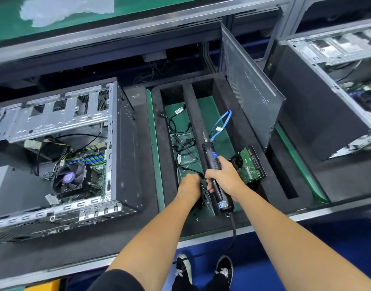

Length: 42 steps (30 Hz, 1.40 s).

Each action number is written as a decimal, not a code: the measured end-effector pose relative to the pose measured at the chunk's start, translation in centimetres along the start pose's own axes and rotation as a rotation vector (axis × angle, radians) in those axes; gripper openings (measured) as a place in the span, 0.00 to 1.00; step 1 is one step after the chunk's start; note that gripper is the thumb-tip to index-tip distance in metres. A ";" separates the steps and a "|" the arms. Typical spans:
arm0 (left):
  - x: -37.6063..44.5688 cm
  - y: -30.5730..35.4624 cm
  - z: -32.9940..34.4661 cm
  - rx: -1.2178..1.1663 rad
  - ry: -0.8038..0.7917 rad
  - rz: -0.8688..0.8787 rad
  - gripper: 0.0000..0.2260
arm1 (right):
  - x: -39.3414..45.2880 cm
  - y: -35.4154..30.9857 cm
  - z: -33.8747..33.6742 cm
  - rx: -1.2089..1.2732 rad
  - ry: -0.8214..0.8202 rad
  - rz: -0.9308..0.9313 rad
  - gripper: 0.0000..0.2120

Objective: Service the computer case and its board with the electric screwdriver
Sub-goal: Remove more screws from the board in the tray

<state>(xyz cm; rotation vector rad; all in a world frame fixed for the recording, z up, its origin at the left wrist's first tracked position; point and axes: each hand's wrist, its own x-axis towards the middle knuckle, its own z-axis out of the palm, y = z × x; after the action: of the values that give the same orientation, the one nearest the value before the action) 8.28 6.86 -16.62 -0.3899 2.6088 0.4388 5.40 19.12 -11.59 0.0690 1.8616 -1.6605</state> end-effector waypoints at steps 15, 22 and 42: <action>0.1 0.2 -1.0 -0.277 0.043 -0.090 0.07 | -0.4 -0.3 0.0 0.020 -0.004 0.002 0.17; 0.6 -0.2 -0.8 -0.606 0.204 -0.153 0.06 | -0.3 -0.3 0.0 0.010 0.003 0.001 0.16; 0.8 -0.5 -1.3 -0.914 0.199 -0.183 0.06 | -0.2 0.0 0.0 0.011 0.001 -0.018 0.16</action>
<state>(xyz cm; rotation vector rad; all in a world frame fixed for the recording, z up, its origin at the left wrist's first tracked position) 7.27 5.80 -16.05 -0.9853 2.3596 1.5840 5.51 19.17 -11.50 0.0581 1.8589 -1.6830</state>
